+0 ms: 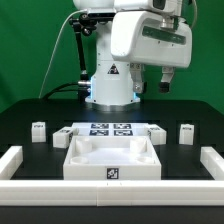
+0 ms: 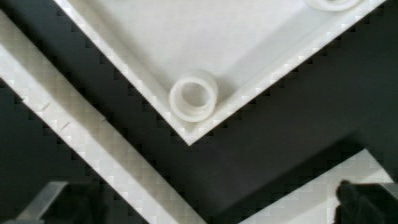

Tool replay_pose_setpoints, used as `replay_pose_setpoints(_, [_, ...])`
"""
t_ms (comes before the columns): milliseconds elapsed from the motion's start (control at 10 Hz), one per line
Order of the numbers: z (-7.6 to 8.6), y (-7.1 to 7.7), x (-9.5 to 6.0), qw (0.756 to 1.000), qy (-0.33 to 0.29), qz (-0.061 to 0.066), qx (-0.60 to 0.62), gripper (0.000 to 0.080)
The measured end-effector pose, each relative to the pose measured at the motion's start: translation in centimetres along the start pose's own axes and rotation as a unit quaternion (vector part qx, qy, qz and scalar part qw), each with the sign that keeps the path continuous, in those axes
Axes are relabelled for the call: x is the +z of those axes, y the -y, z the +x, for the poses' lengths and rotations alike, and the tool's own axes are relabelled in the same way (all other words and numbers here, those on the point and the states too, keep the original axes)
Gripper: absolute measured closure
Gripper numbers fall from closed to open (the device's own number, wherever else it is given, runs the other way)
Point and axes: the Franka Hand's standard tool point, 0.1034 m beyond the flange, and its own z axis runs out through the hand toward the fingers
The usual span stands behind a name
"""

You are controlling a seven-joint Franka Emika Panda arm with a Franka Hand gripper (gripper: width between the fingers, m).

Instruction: Assemble one leg

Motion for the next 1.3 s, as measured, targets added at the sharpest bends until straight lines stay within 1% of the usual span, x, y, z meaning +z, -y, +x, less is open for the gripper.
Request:
replay_pose_setpoints(600, [-0.1, 0.1, 0.2, 1.000, -0.004, -0.001, -0.009, 0.0150])
replay_pose_setpoints(800, [-1.2, 1.2, 1.5, 0.996, -0.024, -0.009, -0.088, 0.0150])
replay_pose_setpoints(900, [-1.8, 1.5, 2.0, 0.989, -0.037, -0.018, -0.139, 0.0150])
replay_pose_setpoints(1000, [-1.8, 1.7, 2.1, 0.984, -0.043, -0.027, -0.170, 0.0150])
replay_pose_setpoints(1100, [-1.5, 1.9, 2.1, 0.978, -0.049, -0.040, -0.201, 0.0150])
replay_pose_setpoints(1200, [-1.5, 2.0, 2.1, 0.977, -0.053, -0.042, -0.201, 0.0150])
replay_pose_setpoints(1300, [-1.5, 2.0, 2.1, 0.977, -0.053, -0.042, -0.200, 0.0150])
